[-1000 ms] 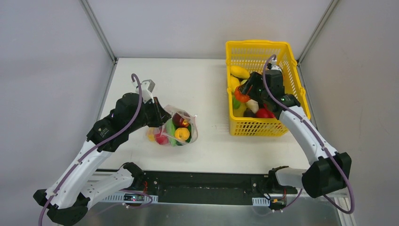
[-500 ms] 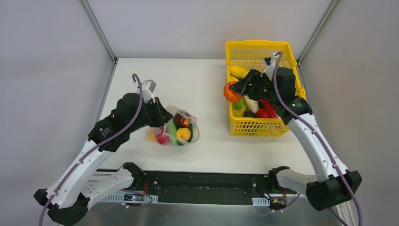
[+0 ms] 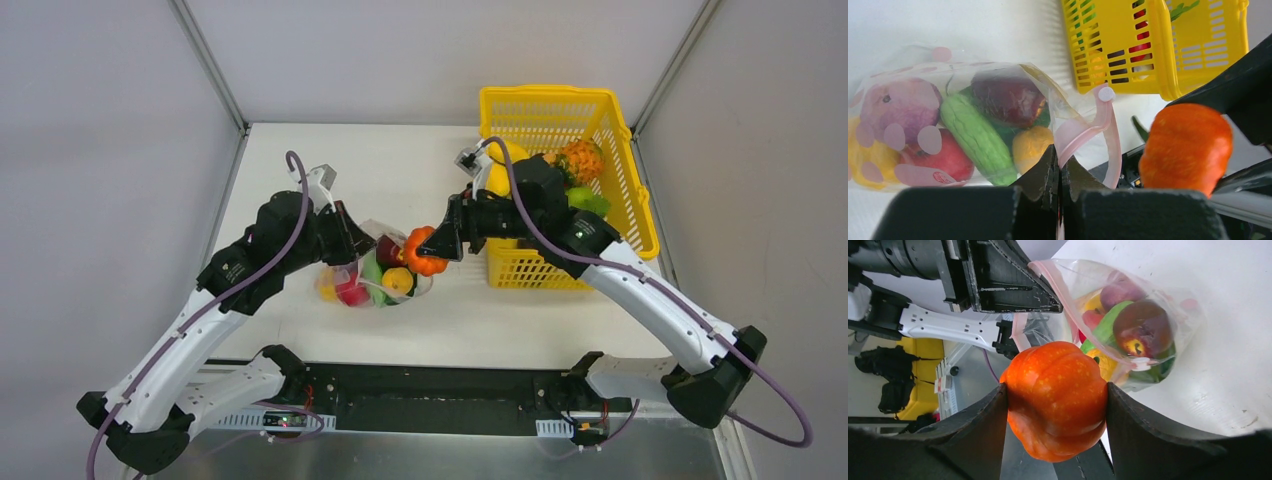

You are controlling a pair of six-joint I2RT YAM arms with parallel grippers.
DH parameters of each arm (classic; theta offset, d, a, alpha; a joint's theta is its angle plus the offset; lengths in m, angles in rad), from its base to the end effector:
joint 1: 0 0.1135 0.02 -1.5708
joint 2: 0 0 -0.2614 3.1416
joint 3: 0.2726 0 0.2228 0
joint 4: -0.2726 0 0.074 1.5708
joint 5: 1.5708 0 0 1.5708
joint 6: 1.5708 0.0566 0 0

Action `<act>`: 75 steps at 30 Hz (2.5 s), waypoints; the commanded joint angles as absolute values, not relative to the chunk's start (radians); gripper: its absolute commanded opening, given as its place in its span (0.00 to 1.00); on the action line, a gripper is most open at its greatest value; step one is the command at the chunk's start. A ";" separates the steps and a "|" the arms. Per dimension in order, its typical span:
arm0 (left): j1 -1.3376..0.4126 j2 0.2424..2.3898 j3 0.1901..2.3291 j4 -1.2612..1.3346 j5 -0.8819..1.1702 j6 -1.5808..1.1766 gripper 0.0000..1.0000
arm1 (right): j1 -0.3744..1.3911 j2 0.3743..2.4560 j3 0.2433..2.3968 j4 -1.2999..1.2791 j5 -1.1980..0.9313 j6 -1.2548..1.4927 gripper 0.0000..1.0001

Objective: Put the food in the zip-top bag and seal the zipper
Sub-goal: Place the fake vegetable in the zipper food storage bag.

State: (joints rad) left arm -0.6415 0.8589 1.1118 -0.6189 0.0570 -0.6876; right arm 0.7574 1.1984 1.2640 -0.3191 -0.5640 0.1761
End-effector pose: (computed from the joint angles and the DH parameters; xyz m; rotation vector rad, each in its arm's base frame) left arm 0.1293 -0.1006 0.3765 -0.0071 2.0541 -0.9171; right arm 0.1631 0.1958 0.4004 -0.9520 1.6971 1.1525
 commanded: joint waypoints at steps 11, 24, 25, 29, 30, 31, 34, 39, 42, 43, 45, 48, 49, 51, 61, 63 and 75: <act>-0.643 0.914 1.200 -0.544 0.147 -0.912 0.00 | 0.964 1.325 1.347 -0.291 -0.099 0.018 0.31; -0.643 0.868 1.167 -0.439 0.175 -0.976 0.00 | 1.041 1.357 1.291 -0.077 -0.047 -0.008 0.46; -0.643 0.863 1.157 -0.431 0.172 -0.979 0.00 | 1.041 1.363 1.302 -0.093 -0.057 -0.006 0.52; -0.643 0.840 1.126 -0.417 0.135 -0.982 0.00 | 1.041 1.328 1.312 -0.105 -0.104 -0.002 0.70; -0.643 0.833 1.120 -0.419 0.123 -0.982 0.00 | 1.041 1.313 1.309 -0.105 -0.121 -0.002 0.73; -0.641 0.825 1.114 -0.420 0.112 -0.982 0.00 | 1.041 1.304 1.313 -0.113 -0.138 -0.002 0.77; -0.640 0.817 1.106 -0.424 0.095 -0.975 0.00 | 1.040 1.274 1.327 -0.140 -0.192 -0.002 0.86; -0.640 0.819 1.105 -0.425 0.098 -0.971 0.00 | 1.040 1.235 1.329 -0.146 -0.192 0.026 0.88; -0.640 0.822 1.101 -0.424 0.107 -0.961 0.00 | 1.041 1.190 1.321 -0.143 -0.178 0.034 0.87; -0.640 0.821 1.100 -0.426 0.106 -0.956 0.00 | 1.040 1.161 1.312 -0.136 -0.161 0.035 0.85; -0.640 0.819 1.094 -0.428 0.110 -0.944 0.00 | 1.040 1.113 1.286 -0.125 -0.085 0.040 0.83; -0.640 0.819 1.094 -0.432 0.125 -0.913 0.00 | 1.026 1.063 1.238 -0.130 0.084 0.031 0.76; -0.640 0.819 1.097 -0.437 0.130 -0.891 0.00 | 1.013 1.054 1.230 -0.143 0.113 0.034 0.74; -0.640 0.818 1.101 -0.447 0.144 -0.850 0.00 | 0.973 1.044 1.219 -0.173 0.093 0.034 0.70; -0.640 0.857 1.291 -0.737 0.261 -0.513 0.00 | 0.700 0.952 1.022 -0.128 -0.349 -0.086 0.64; -0.640 0.871 1.328 -0.798 0.288 -0.457 0.00 | 0.698 0.913 0.953 -0.083 -0.444 -0.164 0.66; -0.640 0.937 1.382 -0.871 0.620 -0.303 0.00 | 0.713 0.888 0.775 0.093 -0.880 -0.501 0.74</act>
State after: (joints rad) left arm -0.6403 0.9367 1.3403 -0.8864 0.4736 -0.3710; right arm 0.6987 0.8482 0.7628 0.0017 -0.6868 -0.3489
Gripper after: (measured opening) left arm 0.008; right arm 0.736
